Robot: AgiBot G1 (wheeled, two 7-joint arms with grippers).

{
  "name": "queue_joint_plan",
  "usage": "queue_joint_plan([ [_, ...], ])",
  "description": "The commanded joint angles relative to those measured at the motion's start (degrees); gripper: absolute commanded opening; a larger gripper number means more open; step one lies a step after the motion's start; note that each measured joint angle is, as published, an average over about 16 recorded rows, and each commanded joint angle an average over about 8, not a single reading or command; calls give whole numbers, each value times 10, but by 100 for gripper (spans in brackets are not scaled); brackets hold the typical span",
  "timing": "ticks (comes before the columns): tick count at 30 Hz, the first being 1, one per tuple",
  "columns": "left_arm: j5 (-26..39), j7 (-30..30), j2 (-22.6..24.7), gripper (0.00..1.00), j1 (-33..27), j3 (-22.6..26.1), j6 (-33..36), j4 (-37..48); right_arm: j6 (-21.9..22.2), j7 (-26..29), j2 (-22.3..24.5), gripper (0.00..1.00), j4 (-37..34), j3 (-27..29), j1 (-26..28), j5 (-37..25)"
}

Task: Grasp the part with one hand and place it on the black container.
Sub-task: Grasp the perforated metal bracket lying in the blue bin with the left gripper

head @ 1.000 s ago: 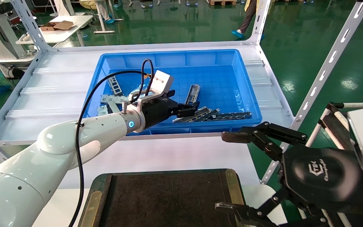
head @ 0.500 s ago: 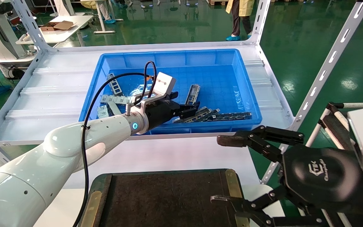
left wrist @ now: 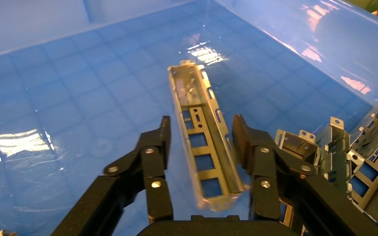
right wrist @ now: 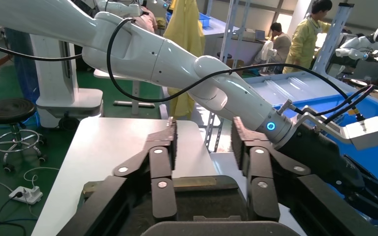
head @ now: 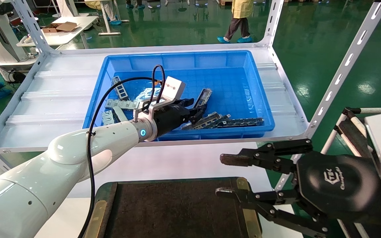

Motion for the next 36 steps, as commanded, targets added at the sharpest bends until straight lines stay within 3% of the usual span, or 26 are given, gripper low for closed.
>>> queue_joint_plan([
  [1,-9,3,0,0,-1,6,-2,2,0,0,0,0,0,0,0,0],
  [13,-58,33,-1,0,-9,26,-4,2,0,0,0,0,0,0,0,0],
  [19,-87,72,-5,0,-24,14,26,0,0,0,0,0,0,0,0,0],
  [27,-135,144,-23,0,-41,-25,139,9,0,0,0,0,0,0,0,0],
  [36,-170,190,-78,0,-33,-50,304,-9,0,0,0,0,0,-1,0,0],
])
